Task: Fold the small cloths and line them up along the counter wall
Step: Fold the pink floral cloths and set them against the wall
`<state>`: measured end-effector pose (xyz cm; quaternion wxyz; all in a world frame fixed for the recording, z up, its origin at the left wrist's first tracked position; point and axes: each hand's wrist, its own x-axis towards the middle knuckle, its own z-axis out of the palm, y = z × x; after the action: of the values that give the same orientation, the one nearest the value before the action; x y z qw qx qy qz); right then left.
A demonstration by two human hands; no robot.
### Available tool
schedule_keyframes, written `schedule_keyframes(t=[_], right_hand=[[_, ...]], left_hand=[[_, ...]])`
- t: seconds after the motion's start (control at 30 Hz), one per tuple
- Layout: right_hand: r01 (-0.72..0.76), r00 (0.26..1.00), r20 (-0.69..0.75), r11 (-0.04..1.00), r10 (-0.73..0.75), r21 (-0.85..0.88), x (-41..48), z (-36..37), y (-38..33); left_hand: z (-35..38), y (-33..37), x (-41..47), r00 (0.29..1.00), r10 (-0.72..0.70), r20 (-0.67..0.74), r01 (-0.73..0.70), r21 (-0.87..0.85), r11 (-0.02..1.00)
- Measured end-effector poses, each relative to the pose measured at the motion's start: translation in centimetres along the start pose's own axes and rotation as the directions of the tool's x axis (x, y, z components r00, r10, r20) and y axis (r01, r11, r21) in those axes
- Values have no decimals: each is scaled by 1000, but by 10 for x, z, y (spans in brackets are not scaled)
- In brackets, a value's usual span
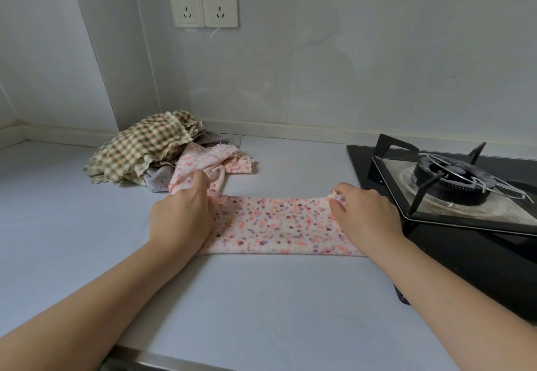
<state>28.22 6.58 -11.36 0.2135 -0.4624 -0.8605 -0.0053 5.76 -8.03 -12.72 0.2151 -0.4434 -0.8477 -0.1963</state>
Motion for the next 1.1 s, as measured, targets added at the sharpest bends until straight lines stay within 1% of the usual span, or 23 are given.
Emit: schedule_keyframes(t=[0.07,0.13,0.17,0.2,0.23,0.3,0.33,0.4,0.43,0.5,0.57,0.63,0.67,0.73,0.77,0.83,0.87,0.93,0.97,1.0,1.03,1.1], right_hand=[[6,1000,-22,1000,-5,10,-1,-3,-2],[59,992,-118,997,-53,47,-2,-7,-4],[123,978,-175,990,-110,64,-3,-7,-5],[182,965,-204,980,-162,82,-4,-7,-6],[214,962,-198,970,-189,114,-5,-8,-8],[204,978,-77,965,-194,164,-8,-7,-11],[193,981,-13,967,-194,165,-8,-6,-12],[180,981,49,972,-189,148,-7,-4,-11],[186,978,67,973,-196,136,-7,-4,-10],[227,969,67,964,-238,141,-6,-2,-8],[269,959,26,938,-281,217,-6,-3,-8],[333,932,41,895,-360,296,-9,-4,-11],[365,911,77,880,-405,302,-10,-3,-12],[398,885,156,886,-440,239,-10,1,-12],[396,888,166,897,-428,196,-10,1,-11],[396,893,162,903,-421,166,-9,-1,-10],[425,869,185,885,-458,193,-9,-3,-10],[475,782,307,838,-542,270,-13,-5,-13],[463,747,394,844,-536,270,-15,-5,-13],[437,734,468,870,-493,231,-15,-3,-12],[400,751,505,901,-426,166,-14,-2,-10],[335,815,488,941,-311,40,-8,-1,-5]], left_hand=[[-3,-1,0,997,38,-74,-44,-81,996],[-7,-2,1,980,150,-133,-173,-185,967],[-8,-3,1,963,226,-149,-257,-238,937],[-10,-3,0,945,293,-143,-323,-289,901],[-10,-3,-2,932,344,-113,-362,-331,872],[-10,-1,-4,914,403,-39,-389,-362,847],[-10,0,-5,914,404,-31,-386,-364,848],[-14,2,-6,921,385,-54,-370,-431,823],[-15,1,-7,916,393,-79,-379,-488,786],[-22,2,-10,865,483,-133,-473,-532,702],[-24,2,-13,802,571,-173,-568,-514,643],[-26,4,-13,758,641,-119,-600,-513,614],[-26,5,-12,729,682,-56,-605,-520,603],[-24,7,-12,655,754,55,-632,-507,586],[-24,8,-13,637,768,64,-654,-482,582],[-24,11,-15,648,760,37,-669,-450,592],[-25,12,-16,658,752,34,-659,-458,597],[-27,14,-16,641,766,50,-651,-494,577],[-26,14,-16,620,782,62,-654,-510,559],[-27,15,-17,603,794,75,-655,-521,547],[-26,15,-16,596,799,79,-655,-527,541],[-25,15,-16,604,794,66,-650,-535,540]])
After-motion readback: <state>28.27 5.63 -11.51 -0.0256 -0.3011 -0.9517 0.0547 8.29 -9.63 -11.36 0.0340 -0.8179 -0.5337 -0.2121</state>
